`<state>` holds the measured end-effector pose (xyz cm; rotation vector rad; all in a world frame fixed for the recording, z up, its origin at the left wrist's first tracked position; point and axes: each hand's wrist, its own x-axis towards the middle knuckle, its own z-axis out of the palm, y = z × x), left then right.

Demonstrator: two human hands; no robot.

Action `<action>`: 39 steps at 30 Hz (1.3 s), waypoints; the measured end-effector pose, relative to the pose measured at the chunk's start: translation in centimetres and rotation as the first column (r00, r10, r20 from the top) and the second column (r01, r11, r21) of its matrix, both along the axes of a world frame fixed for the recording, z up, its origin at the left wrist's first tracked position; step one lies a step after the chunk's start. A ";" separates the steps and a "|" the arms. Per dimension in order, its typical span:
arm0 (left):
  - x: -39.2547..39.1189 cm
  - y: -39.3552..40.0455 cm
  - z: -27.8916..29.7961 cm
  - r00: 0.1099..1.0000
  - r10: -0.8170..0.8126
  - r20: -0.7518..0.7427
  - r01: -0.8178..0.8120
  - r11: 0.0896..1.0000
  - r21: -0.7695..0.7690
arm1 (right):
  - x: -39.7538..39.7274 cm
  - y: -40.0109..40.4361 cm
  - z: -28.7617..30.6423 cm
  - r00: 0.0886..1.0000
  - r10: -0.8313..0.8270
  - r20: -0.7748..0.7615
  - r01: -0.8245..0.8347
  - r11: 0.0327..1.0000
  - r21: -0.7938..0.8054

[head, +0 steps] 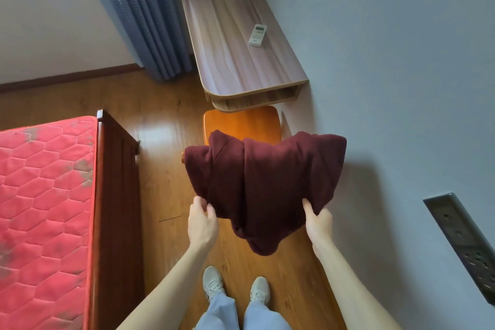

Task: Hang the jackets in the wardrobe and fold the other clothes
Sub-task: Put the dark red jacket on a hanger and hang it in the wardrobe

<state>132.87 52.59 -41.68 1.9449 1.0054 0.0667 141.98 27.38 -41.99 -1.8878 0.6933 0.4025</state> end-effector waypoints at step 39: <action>-11.1 22.0 31.6 0.670 0.176 0.721 -0.165 0.982 -0.087 | 0.6 30.0 45.9 0.694 0.207 0.689 -0.613 0.672 0.416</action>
